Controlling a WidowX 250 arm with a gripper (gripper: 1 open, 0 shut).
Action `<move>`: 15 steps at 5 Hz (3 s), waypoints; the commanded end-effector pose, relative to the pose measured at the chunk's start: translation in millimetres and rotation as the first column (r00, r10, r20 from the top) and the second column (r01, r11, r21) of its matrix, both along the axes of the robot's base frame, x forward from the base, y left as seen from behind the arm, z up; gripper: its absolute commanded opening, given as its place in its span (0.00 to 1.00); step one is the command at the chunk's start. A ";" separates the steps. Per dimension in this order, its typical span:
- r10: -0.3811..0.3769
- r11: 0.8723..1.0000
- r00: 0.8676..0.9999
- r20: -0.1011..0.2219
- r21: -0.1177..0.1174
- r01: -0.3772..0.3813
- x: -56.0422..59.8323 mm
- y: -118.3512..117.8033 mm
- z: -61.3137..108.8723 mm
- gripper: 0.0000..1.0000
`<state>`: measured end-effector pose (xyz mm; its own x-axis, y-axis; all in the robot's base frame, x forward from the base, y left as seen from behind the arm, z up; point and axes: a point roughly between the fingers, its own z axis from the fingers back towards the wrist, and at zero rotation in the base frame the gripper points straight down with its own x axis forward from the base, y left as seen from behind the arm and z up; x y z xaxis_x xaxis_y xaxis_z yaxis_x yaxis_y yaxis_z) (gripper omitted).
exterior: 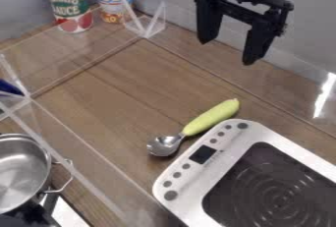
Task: Put green spoon on the white and black stove top
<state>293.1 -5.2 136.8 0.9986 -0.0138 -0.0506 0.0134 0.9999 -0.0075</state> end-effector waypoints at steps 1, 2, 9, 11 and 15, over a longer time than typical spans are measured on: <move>0.004 1.000 1.000 0.004 0.003 -0.004 3.1 1.8 -1.9 1.00; 0.009 1.000 1.000 0.009 0.006 -0.009 6.4 3.7 -3.7 1.00; 0.043 0.999 0.999 0.034 -0.001 -0.043 4.5 5.0 20.6 1.00; 0.032 0.999 0.999 0.018 -0.009 -0.032 -2.7 -2.5 20.7 1.00; 0.040 0.999 0.999 0.011 -0.002 -0.040 7.1 -0.7 10.4 1.00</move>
<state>294.8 -5.1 134.1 0.9954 0.0318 -0.0909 -0.0329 0.9994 -0.0113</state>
